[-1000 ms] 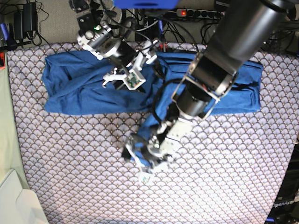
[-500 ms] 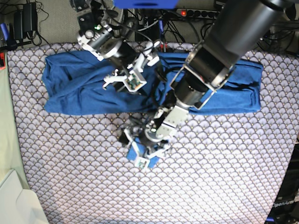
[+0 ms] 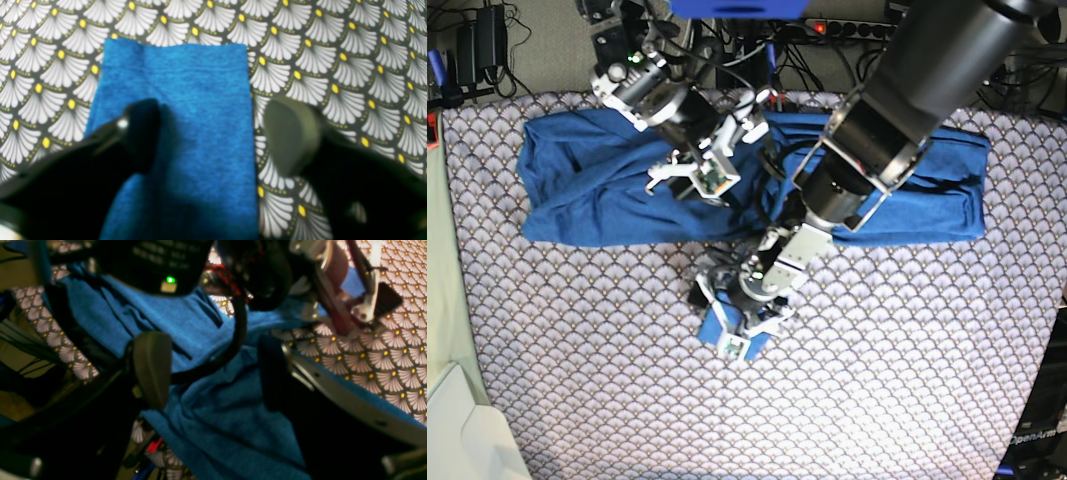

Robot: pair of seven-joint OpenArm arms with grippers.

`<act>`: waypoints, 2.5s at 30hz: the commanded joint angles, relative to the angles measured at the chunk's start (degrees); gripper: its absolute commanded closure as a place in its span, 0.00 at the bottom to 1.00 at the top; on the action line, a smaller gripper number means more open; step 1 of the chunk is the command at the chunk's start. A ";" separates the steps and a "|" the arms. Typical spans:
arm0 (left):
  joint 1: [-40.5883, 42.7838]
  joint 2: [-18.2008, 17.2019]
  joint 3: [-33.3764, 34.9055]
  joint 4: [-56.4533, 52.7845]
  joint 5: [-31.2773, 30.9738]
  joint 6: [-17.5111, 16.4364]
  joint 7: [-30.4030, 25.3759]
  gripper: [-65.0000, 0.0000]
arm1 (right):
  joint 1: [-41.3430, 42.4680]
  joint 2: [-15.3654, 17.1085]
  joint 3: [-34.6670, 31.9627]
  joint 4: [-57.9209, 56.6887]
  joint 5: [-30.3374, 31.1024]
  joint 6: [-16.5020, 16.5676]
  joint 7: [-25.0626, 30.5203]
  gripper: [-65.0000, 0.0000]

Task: Fold the T-shirt properly
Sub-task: 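Release the shirt edge and reach the left gripper to the sleeve cuff, then grasp the sleeve cuff with the left gripper and lay it over the body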

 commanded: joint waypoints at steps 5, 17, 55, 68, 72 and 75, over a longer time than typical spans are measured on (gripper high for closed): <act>-1.54 0.57 -0.06 0.72 -0.46 -0.04 -0.69 0.77 | 0.10 -0.32 0.09 1.37 0.97 0.31 1.60 0.37; -1.54 0.57 -0.41 1.51 -0.99 0.22 -0.34 0.99 | 0.10 -0.23 0.09 1.37 0.97 0.31 1.60 0.37; 41.45 -27.81 -31.18 81.95 -15.41 13.94 23.92 0.99 | 1.59 -0.40 2.20 0.93 1.06 0.31 1.68 0.37; 58.06 -28.43 -45.77 86.87 -15.32 9.10 23.75 0.99 | 1.41 -0.40 2.11 0.93 1.06 0.31 1.68 0.37; 60.52 -27.90 -50.52 86.70 -15.23 4.18 23.92 0.99 | 1.50 -0.40 2.11 0.93 1.06 0.31 1.68 0.37; 61.75 -27.90 -53.42 86.87 -15.32 3.65 23.75 0.99 | 1.50 -0.40 2.11 0.93 1.06 0.31 1.68 0.37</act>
